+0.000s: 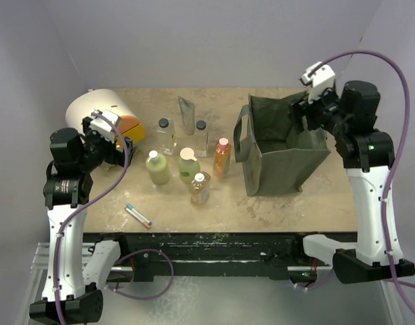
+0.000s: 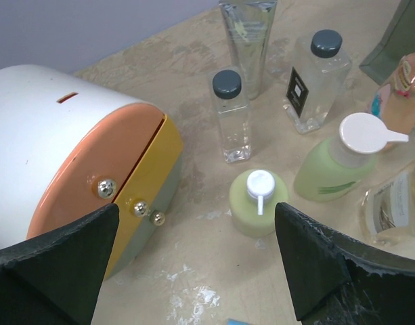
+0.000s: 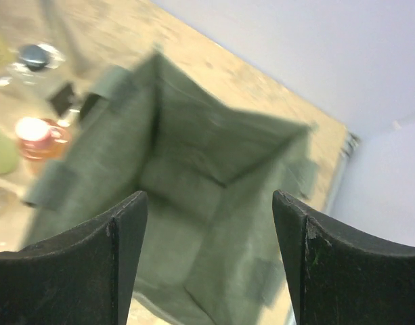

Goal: Place the personal care products into the canvas bag
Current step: Pick up the care product from the center of the board, then place the care product in the canvas bag.

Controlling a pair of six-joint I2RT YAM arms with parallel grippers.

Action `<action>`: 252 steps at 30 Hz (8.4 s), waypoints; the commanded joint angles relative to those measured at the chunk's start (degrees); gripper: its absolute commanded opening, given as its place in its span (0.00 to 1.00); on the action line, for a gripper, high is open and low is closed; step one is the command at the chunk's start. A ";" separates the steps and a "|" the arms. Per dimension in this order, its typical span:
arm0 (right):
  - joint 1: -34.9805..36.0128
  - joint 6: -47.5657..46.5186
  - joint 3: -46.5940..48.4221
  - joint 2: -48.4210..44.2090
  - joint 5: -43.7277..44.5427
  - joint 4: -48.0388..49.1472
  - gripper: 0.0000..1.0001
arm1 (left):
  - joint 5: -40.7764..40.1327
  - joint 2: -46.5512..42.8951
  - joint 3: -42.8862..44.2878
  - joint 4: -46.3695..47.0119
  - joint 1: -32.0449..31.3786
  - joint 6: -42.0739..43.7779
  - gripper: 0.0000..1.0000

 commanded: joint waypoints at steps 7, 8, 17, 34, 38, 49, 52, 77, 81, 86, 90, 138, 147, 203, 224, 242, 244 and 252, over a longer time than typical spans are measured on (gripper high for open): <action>18.44 -1.16 7.46 11.87 -5.75 5.20 0.79 | -7.16 1.25 1.08 2.29 0.42 -1.86 0.99; 20.52 -1.69 7.91 13.08 -4.67 5.47 0.79 | -7.56 1.48 1.29 2.23 0.42 -1.87 0.99; 34.08 -5.36 11.04 26.12 6.82 2.34 0.81 | -7.25 1.95 1.55 3.81 0.44 -2.28 0.99; 34.31 1.46 10.69 36.41 5.28 -7.79 0.71 | -3.45 -0.71 -1.88 5.39 0.44 -2.38 0.99; 33.59 1.58 9.36 35.94 5.29 -7.67 0.67 | -3.17 -0.93 -2.00 5.32 0.44 -2.42 0.99; 31.84 1.45 8.61 36.26 3.01 -8.35 0.59 | -2.92 -0.72 -1.69 5.30 0.44 -2.64 0.99; 31.48 1.51 7.75 36.11 2.99 -7.60 0.56 | -2.82 -0.72 -1.66 5.31 0.44 -2.70 0.99; 30.92 -1.31 10.86 35.79 3.09 -4.69 0.00 | -0.89 -0.71 -3.29 5.50 0.44 -1.80 0.99; 30.94 -1.83 13.99 35.72 4.39 -3.82 0.00 | -2.01 -0.30 -3.49 5.30 0.44 -1.61 0.99; 30.94 -2.15 16.92 34.56 3.42 -4.59 0.00 | -2.54 0.12 -3.54 5.10 0.44 -1.36 0.99; 31.01 -1.77 19.67 33.10 2.77 -5.27 0.00 | -2.56 0.42 -3.58 5.19 0.44 -1.21 0.99; 20.37 3.90 46.88 17.52 14.50 -4.23 0.00 | 0.87 4.11 -1.14 3.78 0.47 -2.32 0.99; 8.19 6.17 31.79 14.57 7.45 0.71 0.00 | 3.51 2.86 -0.99 3.27 0.42 -2.57 0.99; -1.90 4.29 -11.50 16.73 4.26 27.50 0.00 | 5.34 1.15 -1.84 2.93 0.35 -1.79 0.99; -2.21 2.55 -14.17 21.23 3.52 27.05 0.15 | 6.37 0.83 -2.23 2.91 0.40 -1.60 0.99; -2.21 1.52 -11.86 20.70 3.71 23.18 0.64 | 6.76 0.29 -2.49 2.86 0.35 -1.37 0.99; -2.21 1.55 -11.14 20.53 3.37 22.50 0.68 | 7.01 0.37 -2.52 2.87 0.35 -1.49 0.99; -2.13 1.45 -7.82 19.41 1.70 19.45 0.76 | 7.23 0.43 -2.54 3.01 0.35 -1.82 0.99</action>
